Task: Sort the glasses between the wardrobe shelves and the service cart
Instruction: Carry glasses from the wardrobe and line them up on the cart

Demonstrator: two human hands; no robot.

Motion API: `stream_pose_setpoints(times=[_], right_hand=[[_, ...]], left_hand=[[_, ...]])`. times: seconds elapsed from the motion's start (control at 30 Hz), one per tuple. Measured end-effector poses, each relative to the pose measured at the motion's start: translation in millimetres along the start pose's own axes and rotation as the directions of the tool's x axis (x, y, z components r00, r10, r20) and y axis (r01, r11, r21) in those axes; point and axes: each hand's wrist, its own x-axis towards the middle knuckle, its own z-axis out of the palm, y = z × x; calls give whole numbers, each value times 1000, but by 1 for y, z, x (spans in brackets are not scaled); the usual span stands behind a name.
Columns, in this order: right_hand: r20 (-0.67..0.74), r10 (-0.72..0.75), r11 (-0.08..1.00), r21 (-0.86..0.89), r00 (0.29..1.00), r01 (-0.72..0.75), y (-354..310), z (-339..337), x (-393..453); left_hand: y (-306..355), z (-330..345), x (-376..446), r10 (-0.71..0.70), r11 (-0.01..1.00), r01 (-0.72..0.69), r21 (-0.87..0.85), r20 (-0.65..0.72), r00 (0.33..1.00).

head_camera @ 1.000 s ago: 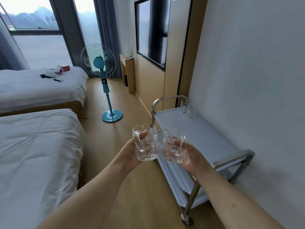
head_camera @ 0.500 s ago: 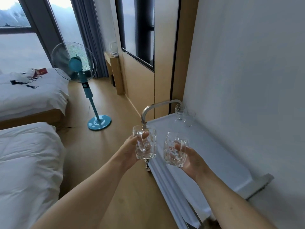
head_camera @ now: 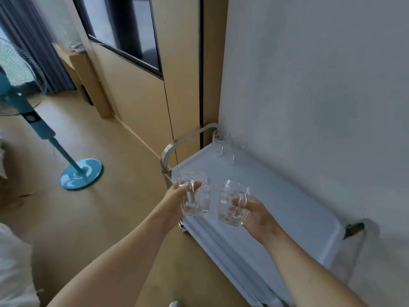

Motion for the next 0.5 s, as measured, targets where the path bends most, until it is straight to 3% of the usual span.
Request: stream_pose_setpoints(times=[0.2, 0.33, 0.5], right_hand=[[-234, -30, 999, 27, 972, 38, 15, 3, 33], [-399, -39, 997, 49, 916, 64, 26, -7, 44], [-558, -54, 995, 35, 828, 89, 16, -34, 53]], left_hand=[[14, -18, 73, -119, 982, 107, 159, 71, 990], [5, -9, 112, -212, 914, 197, 353, 5, 977], [-15, 18, 155, -151, 848, 126, 515, 7, 988]])
